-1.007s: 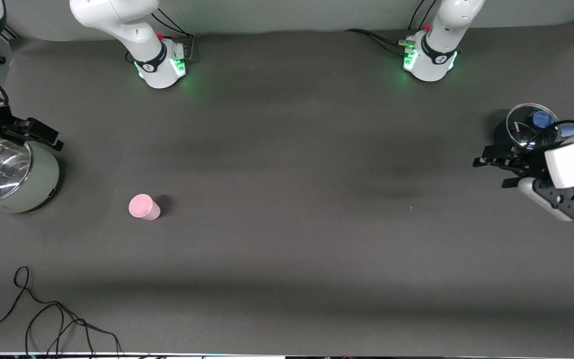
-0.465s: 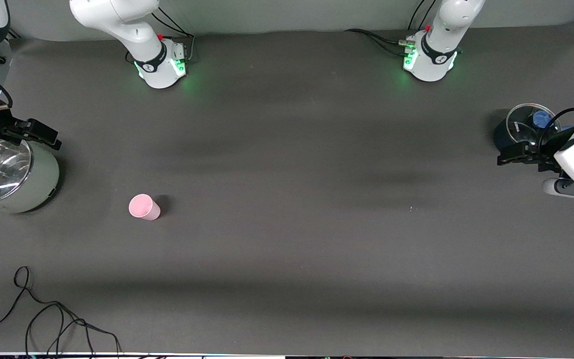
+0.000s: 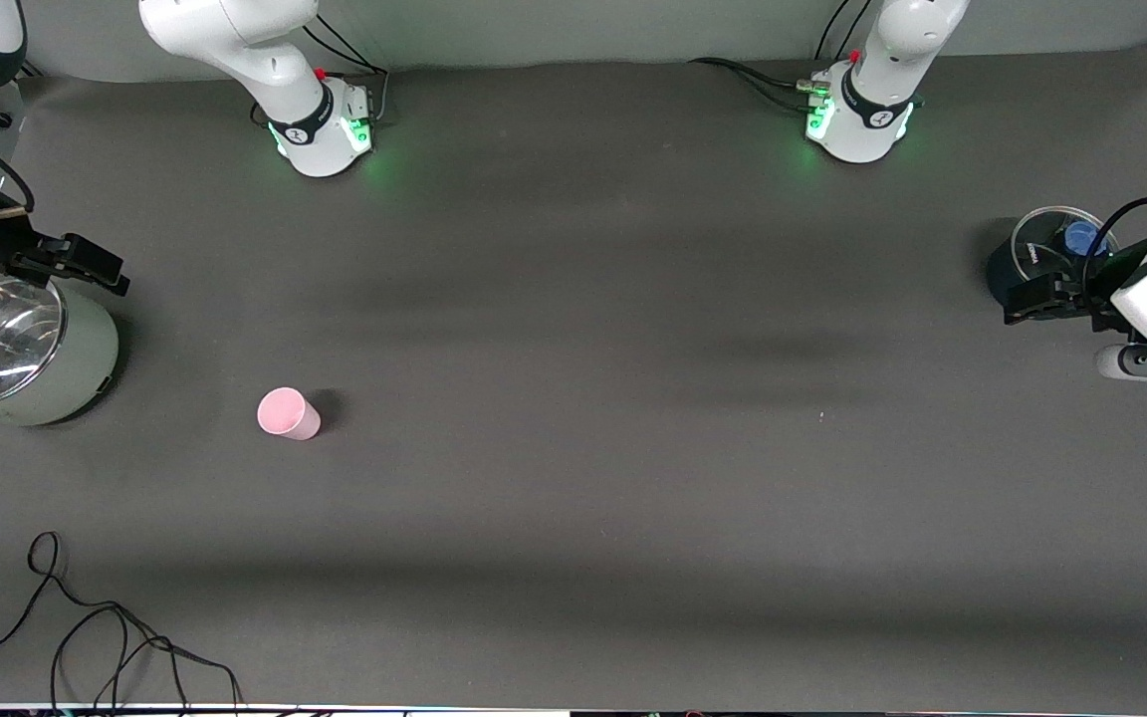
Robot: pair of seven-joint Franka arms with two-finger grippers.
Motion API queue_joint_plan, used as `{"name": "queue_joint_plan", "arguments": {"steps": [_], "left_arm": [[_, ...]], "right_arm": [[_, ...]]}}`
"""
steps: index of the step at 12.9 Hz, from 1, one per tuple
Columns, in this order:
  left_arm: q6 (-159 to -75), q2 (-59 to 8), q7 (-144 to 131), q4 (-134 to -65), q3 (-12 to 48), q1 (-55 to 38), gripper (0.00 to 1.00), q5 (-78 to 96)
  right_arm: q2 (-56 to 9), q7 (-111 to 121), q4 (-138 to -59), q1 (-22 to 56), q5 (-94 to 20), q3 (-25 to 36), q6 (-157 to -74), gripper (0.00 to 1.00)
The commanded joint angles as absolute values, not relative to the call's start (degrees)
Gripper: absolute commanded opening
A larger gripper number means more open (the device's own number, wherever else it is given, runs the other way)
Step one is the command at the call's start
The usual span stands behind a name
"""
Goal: Transfer pink cup from left to right arm
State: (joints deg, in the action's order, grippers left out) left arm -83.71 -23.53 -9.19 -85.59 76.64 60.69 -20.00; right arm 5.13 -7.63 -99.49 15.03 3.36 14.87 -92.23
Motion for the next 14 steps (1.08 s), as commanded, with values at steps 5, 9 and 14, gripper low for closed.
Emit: {"name": "queue_joint_plan", "arguments": {"steps": [5,9,14], "left_arm": [[-83.67,-9.79,0.6,-82.97,48.34,41.72,1.0,-8.65],[-85.61,-4.22,2.29,-85.78,19.05,15.01,1.0,-3.52],[-85.6,-2.29,2.46,-87.27,-2.55,-7.29,1.0,-1.5]], "right_arm": [[3.78,-4.83,-96.95,3.16,4.92,1.67,-91.41,1.0],[2.02,-4.75,-93.69,3.08,4.4,1.67,-91.76,1.0],[2.28,-5.27,-93.25,3.95,4.57,1.58,-91.76,1.0]]}}
